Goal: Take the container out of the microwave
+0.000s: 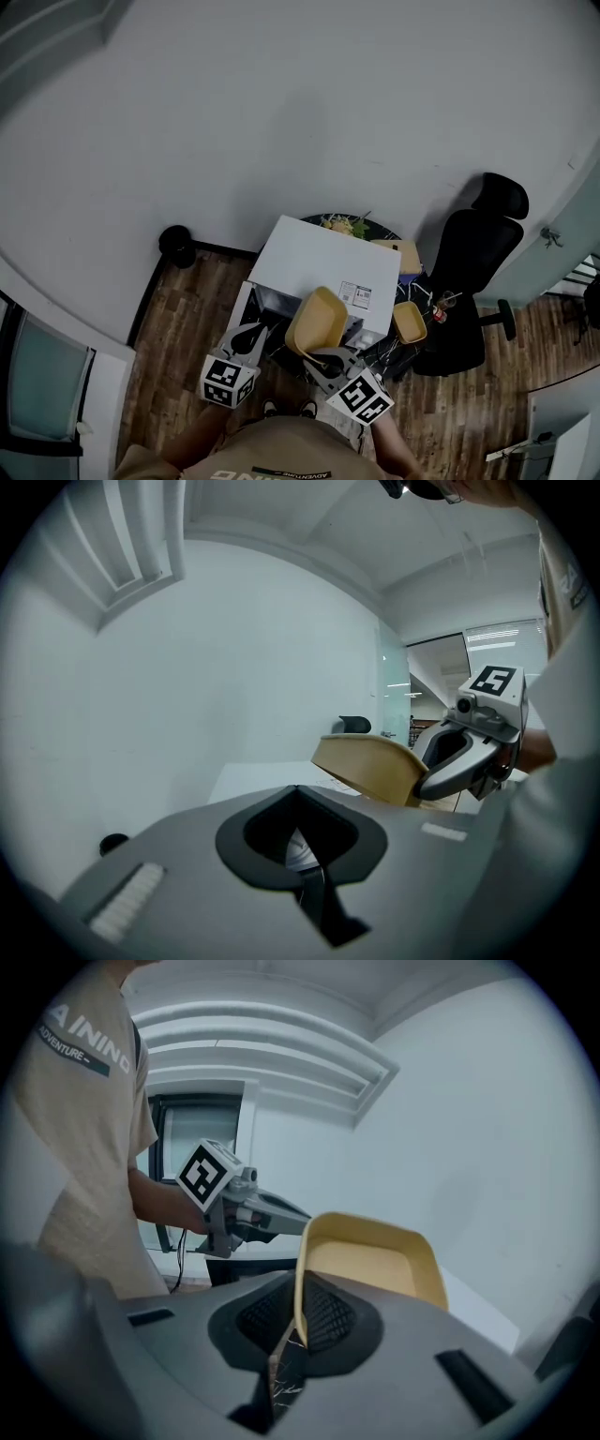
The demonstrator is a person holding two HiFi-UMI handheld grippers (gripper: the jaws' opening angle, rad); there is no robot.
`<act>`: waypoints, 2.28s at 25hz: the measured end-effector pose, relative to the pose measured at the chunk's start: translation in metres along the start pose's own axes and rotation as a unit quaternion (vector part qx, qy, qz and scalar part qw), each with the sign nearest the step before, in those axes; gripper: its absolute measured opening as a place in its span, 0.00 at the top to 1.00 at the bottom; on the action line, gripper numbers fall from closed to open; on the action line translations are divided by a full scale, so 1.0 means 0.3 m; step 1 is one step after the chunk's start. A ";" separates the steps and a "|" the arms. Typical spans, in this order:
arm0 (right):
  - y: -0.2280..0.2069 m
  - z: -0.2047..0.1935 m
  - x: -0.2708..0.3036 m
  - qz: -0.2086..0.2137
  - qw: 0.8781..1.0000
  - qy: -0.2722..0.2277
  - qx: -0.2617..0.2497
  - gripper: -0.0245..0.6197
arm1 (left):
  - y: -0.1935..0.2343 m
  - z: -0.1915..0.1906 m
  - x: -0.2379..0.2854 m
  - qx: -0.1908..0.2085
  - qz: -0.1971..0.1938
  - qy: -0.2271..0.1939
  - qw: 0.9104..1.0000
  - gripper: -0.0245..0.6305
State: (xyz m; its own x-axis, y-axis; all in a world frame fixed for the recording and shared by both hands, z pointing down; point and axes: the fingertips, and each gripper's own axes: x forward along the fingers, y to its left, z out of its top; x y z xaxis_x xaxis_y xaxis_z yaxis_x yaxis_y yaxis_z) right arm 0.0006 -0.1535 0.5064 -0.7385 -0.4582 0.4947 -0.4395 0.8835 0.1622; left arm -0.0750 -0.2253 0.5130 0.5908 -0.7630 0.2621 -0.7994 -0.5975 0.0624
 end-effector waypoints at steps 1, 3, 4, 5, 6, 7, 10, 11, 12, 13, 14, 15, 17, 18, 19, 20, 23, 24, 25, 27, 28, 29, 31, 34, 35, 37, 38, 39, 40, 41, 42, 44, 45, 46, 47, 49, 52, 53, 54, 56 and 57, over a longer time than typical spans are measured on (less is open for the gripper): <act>-0.012 0.009 -0.004 -0.005 1.000 -0.004 0.001 0.93 | 0.000 0.010 0.004 0.001 -0.002 -0.003 1.000 0.95; -0.035 0.015 -0.011 -0.014 1.000 -0.011 0.009 0.93 | -0.002 0.025 0.013 0.002 -0.006 -0.005 1.000 0.95; -0.046 0.015 -0.014 -0.019 1.000 -0.014 0.015 0.93 | -0.004 0.031 0.017 0.004 -0.009 -0.005 1.000 0.95; -0.056 0.015 -0.017 -0.022 0.999 -0.016 0.020 0.93 | -0.009 0.036 0.021 0.005 -0.012 -0.005 1.000 0.95; -0.065 0.014 -0.021 -0.026 0.999 -0.017 0.022 0.93 | -0.014 0.041 0.024 0.007 -0.015 -0.005 1.000 0.95; -0.075 0.014 -0.026 -0.030 0.999 -0.017 0.023 0.93 | -0.020 0.046 0.027 0.010 -0.019 -0.006 1.000 0.95; -0.115 0.019 -0.037 -0.049 0.998 -0.025 0.030 0.93 | -0.032 0.060 0.041 0.018 -0.027 -0.007 0.999 0.95; -0.132 0.023 -0.041 -0.059 0.997 -0.031 0.036 0.93 | -0.034 0.067 0.045 0.019 -0.028 -0.010 0.999 0.95; -0.151 0.028 -0.047 -0.070 0.996 -0.038 0.043 0.93 | -0.035 0.077 0.048 0.021 -0.027 -0.014 0.999 0.95; -0.171 0.034 -0.054 -0.082 0.994 -0.045 0.052 0.93 | -0.034 0.092 0.050 0.023 -0.025 -0.021 0.999 0.95; -0.191 0.039 -0.062 -0.095 0.992 -0.052 0.062 0.93 | -0.032 0.108 0.052 0.026 -0.021 -0.029 0.999 0.95; -0.211 0.047 -0.070 -0.109 0.990 -0.059 0.072 0.93 | -0.030 0.126 0.056 0.028 -0.017 -0.036 0.999 0.95; -0.252 0.071 -0.085 -0.134 0.983 -0.085 0.088 0.93 | -0.031 0.156 0.064 0.032 -0.013 -0.048 0.998 0.95; -0.270 0.081 -0.092 -0.146 0.980 -0.097 0.093 0.93 | -0.034 0.168 0.068 0.034 -0.013 -0.052 0.998 0.95; -0.288 0.089 -0.097 -0.156 0.977 -0.106 0.097 0.93 | -0.038 0.179 0.072 0.036 -0.014 -0.056 0.998 0.95; -0.304 0.095 -0.101 -0.164 0.975 -0.113 0.100 0.93 | -0.043 0.190 0.077 0.038 -0.015 -0.059 0.997 0.95; -0.345 0.106 -0.106 -0.174 0.970 -0.130 0.113 0.93 | -0.057 0.209 0.096 0.043 -0.021 -0.059 0.997 0.95; -0.356 0.107 -0.106 -0.174 0.968 -0.137 0.119 0.93 | -0.062 0.212 0.101 0.044 -0.023 -0.058 0.997 0.95; -0.368 0.106 -0.106 -0.175 0.966 -0.143 0.126 0.93 | -0.066 0.216 0.106 0.045 -0.024 -0.058 0.997 0.95; -0.390 0.100 -0.103 -0.180 0.963 -0.150 0.133 0.93 | -0.075 0.224 0.118 0.047 -0.025 -0.061 0.997 0.95; -0.400 0.097 -0.100 -0.184 0.963 -0.149 0.133 0.93 | -0.078 0.227 0.124 0.047 -0.026 -0.061 0.997 0.95; -0.406 0.094 -0.095 -0.187 0.962 -0.147 0.131 0.93 | -0.078 0.227 0.129 0.047 -0.025 -0.062 0.997 0.95; -0.412 0.091 -0.083 -0.188 0.963 -0.143 0.130 0.93 | -0.079 0.221 0.136 0.045 -0.024 -0.060 0.997 0.95; -0.418 0.078 -0.064 -0.186 0.965 -0.133 0.128 0.93 | -0.086 0.203 0.142 0.040 -0.021 -0.056 0.997 0.95; -0.421 0.071 -0.056 -0.186 0.966 -0.127 0.126 0.93 | -0.089 0.196 0.143 0.038 -0.021 -0.055 0.998 0.95; -0.425 0.056 -0.041 -0.185 0.968 -0.118 0.125 0.93 | -0.096 0.182 0.145 0.035 -0.020 -0.052 0.998 0.95; -0.427 0.050 -0.035 -0.183 0.968 -0.116 0.126 0.93 | -0.098 0.175 0.145 0.034 -0.020 -0.050 0.998 0.95; -0.428 0.046 -0.030 -0.182 0.968 -0.115 0.128 0.93 | -0.099 0.167 0.145 0.032 -0.020 -0.048 0.998 0.95; -0.430 0.043 -0.026 -0.181 0.968 -0.114 0.130 0.93 | -0.099 0.161 0.145 0.031 -0.020 -0.046 0.998 0.95; -0.430 0.039 -0.022 -0.180 0.968 -0.113 0.131 0.93 | -0.100 0.155 0.145 0.030 -0.020 -0.044 0.998 0.95; -0.430 0.034 -0.020 -0.178 0.969 -0.111 0.131 0.93 | -0.102 0.150 0.146 0.029 -0.020 -0.043 0.998 0.95; -0.428 0.022 -0.015 -0.174 0.971 -0.103 0.129 0.93 | -0.106 0.143 0.149 0.028 -0.021 -0.040 0.999 0.95; -0.427 0.017 -0.013 -0.173 0.972 -0.099 0.129 0.93 | -0.108 0.140 0.151 0.027 -0.021 -0.039 0.999 0.95; -0.426 0.014 -0.013 -0.171 0.972 -0.097 0.128 0.93 | -0.109 0.138 0.154 0.026 -0.021 -0.038 0.999 0.95; -0.426 0.011 -0.016 -0.171 0.972 -0.096 0.128 0.93 | -0.112 0.136 0.157 0.024 -0.021 -0.038 0.999 0.95; -0.426 0.004 -0.023 -0.175 0.972 -0.094 0.126 0.93 | -0.122 0.132 0.163 0.020 -0.025 -0.038 0.999 0.95; -0.424 -0.008 -0.031 -0.177 0.972 -0.091 0.125 0.93 | -0.137 0.133 0.169 0.021 -0.029 -0.039 0.999 0.95; -0.424 -0.010 -0.031 -0.178 0.972 -0.092 0.126 0.93 | -0.139 0.133 0.169 0.022 -0.029 -0.040 0.999 0.95; -0.424 -0.011 -0.032 -0.178 0.971 -0.093 0.128 0.93 | -0.139 0.133 0.169 0.023 -0.029 -0.040 0.999 0.95; -0.426 -0.013 -0.033 -0.178 0.971 -0.095 0.128 0.93 | -0.139 0.135 0.168 0.024 -0.029 -0.040 0.999 0.95; -0.426 -0.014 -0.033 -0.177 0.971 -0.095 0.128 0.93 | -0.139 0.137 0.167 0.024 -0.028 -0.040 0.998 0.95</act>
State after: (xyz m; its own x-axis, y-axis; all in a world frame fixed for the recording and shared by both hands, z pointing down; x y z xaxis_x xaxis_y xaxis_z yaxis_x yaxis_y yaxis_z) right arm 0.0663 -0.2612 0.4844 -0.5876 -0.7608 0.2756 -0.7785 0.6244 0.0636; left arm -0.0077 -0.2486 0.4840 0.6430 -0.7442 0.1811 -0.7597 -0.6497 0.0277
